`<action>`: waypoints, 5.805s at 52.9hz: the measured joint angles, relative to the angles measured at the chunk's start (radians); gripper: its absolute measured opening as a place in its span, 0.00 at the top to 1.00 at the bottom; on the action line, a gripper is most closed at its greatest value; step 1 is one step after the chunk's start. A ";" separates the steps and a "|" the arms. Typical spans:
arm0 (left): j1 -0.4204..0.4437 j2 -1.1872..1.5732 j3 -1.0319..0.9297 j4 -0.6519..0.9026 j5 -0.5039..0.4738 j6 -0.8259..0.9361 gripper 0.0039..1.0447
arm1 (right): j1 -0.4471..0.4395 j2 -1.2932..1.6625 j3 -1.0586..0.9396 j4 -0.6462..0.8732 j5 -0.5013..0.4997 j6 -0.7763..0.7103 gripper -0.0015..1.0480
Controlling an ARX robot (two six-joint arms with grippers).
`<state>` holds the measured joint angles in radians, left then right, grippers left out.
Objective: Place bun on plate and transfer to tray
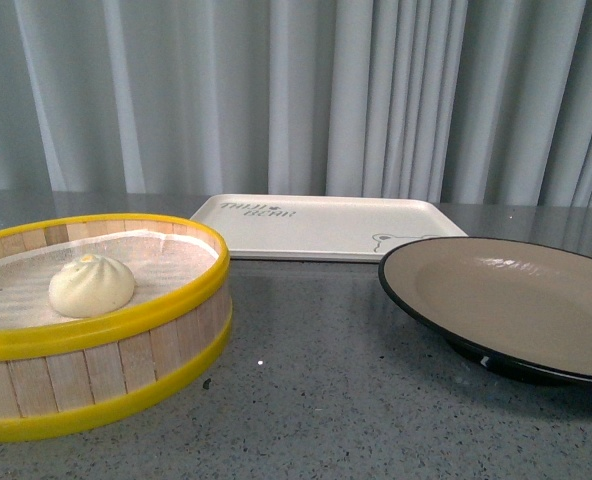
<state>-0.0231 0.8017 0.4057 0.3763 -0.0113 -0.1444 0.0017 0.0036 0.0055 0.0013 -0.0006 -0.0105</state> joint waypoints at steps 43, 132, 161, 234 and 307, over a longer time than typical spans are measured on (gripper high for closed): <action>-0.138 0.636 0.555 -0.327 -0.010 0.171 0.06 | 0.000 0.000 0.000 0.000 -0.001 0.000 0.08; -0.211 0.690 0.657 -0.237 -0.075 0.143 0.95 | 0.000 0.000 0.000 0.000 -0.001 0.000 0.08; -0.594 1.013 0.975 -0.272 0.050 0.205 0.95 | 0.000 0.000 0.000 0.000 -0.001 0.000 0.08; -0.684 1.276 1.369 -0.502 0.136 0.142 0.07 | 0.000 0.000 0.000 0.000 -0.001 0.000 0.08; -0.137 0.443 0.004 0.455 -0.141 0.139 0.96 | 0.000 0.000 0.000 0.000 0.000 0.000 0.08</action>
<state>-0.1596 1.2449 0.4099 0.8310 -0.1524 -0.0051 0.0017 0.0036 0.0055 0.0013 -0.0010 -0.0105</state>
